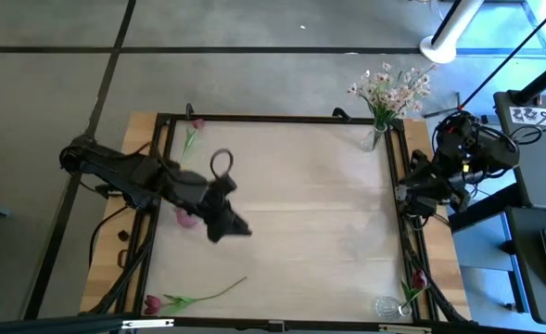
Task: Sort flowers into vase by color
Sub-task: Put the bottom red tulip into the bottom transparent flower vase
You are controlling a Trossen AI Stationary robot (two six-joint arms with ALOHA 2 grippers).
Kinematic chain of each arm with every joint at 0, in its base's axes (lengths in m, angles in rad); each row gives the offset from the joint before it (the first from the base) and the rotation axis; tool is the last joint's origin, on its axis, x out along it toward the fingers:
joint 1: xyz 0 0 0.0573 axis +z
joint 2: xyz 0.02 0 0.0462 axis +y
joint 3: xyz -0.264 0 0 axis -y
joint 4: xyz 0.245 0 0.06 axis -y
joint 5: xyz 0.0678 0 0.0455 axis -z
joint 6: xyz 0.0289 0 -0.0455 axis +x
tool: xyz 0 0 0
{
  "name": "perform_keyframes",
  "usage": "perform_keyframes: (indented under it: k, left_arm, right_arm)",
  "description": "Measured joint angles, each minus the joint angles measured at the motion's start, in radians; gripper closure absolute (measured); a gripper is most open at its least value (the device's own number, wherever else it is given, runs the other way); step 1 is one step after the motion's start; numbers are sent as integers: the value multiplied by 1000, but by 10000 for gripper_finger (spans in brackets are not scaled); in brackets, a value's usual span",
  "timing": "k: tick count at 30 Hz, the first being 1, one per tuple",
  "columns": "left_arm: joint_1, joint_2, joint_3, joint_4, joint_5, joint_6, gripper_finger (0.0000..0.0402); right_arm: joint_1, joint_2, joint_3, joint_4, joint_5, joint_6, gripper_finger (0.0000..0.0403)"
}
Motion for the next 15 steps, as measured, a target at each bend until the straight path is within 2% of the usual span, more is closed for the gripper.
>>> perform_keyframes:
  k: [5,11,15]
  left_arm:
    - [-131,50,0,-61,4,-154,193]
    - [-271,109,0,-104,-56,-363,187]
    - [-331,167,0,-200,-7,-531,187]
  right_arm:
    - [0,0,0,0,48,0,251]
    - [0,0,0,0,101,-1,251]
    - [0,0,0,-1,154,0,251]
